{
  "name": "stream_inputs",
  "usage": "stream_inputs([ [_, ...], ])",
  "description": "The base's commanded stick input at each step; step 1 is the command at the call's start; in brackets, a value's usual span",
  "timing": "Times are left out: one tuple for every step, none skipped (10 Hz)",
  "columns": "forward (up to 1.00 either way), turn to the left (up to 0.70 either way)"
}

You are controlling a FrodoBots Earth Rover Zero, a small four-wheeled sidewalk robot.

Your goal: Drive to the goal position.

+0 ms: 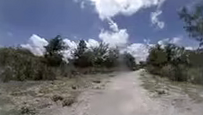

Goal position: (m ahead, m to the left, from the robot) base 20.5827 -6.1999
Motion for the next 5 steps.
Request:
stream_inputs([
  [0.45,0.00],
  [0.45,0.00],
  [0.45,0.00],
  [0.45,0.00],
  [0.45,0.00],
])
